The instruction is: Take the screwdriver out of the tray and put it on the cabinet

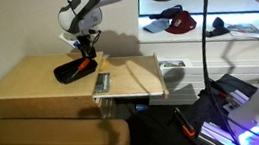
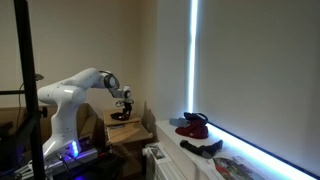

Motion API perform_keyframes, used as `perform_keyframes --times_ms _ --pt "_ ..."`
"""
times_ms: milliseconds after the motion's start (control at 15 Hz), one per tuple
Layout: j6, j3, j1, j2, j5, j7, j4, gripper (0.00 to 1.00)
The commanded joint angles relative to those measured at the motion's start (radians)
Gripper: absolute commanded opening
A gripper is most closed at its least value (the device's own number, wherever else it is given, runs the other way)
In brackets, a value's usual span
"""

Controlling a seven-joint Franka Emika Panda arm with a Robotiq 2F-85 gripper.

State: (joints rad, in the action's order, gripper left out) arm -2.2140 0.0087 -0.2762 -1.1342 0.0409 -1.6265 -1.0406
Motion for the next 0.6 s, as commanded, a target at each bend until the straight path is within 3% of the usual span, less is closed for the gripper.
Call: perform_keyframes --times_ms 0,333,533 --pt "0.003 0.034 0.026 -0.006 0.043 0.067 0.006 1.00" --pt "-0.027 0.076 0.035 0.009 0.054 0.178 -0.015 1.00" --pt "-0.009 0.068 0.010 0.005 0.058 0.215 -0.004 1.00"
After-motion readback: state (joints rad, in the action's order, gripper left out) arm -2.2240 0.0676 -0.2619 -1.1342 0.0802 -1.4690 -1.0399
